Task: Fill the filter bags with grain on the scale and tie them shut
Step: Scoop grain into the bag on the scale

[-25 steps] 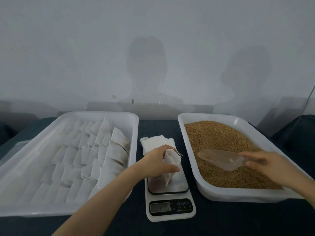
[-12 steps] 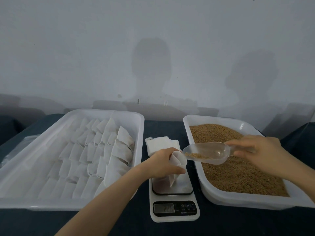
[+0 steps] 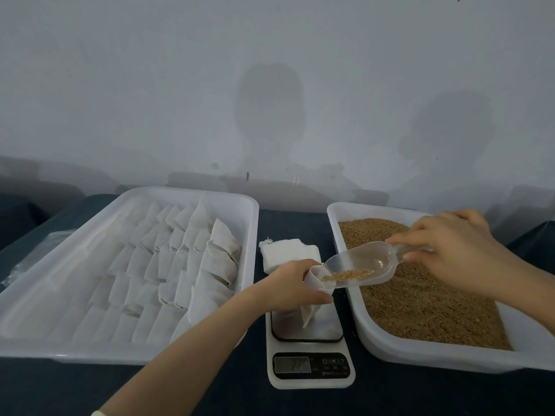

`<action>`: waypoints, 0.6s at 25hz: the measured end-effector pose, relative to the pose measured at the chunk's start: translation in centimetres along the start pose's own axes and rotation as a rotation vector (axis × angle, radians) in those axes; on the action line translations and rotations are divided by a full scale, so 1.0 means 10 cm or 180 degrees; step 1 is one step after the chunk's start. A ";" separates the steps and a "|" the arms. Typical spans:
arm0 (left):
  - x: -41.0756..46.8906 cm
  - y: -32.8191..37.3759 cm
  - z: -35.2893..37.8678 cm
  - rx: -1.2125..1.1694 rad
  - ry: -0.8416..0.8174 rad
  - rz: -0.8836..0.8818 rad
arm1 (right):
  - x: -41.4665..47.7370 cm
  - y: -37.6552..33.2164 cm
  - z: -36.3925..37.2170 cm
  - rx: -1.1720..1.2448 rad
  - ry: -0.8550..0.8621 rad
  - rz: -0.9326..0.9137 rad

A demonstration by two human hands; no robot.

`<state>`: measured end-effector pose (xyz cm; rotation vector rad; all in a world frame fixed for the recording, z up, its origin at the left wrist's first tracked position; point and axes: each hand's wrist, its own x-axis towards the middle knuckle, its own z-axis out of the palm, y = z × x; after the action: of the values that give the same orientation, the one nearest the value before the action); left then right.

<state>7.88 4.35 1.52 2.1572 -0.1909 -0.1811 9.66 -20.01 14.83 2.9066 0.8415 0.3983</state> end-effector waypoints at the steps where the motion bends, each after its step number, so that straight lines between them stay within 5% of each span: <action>1: 0.00 0.00 0.00 -0.0002 -0.0005 0.0000 | 0.02 -0.03 -0.03 -0.0121 0.0008 -0.0035; 9: -0.01 0.03 -0.01 0.0037 0.0009 -0.0101 | 0.10 -0.39 -0.28 -0.1298 0.0176 -0.0593; 15: -0.03 0.06 -0.02 0.0079 0.0020 -0.0073 | -0.05 -0.57 -0.26 -0.1665 0.1281 -0.1204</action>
<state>7.59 4.18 2.15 2.1852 -0.1658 -0.1861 5.57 -15.46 16.35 2.1609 1.1053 1.0051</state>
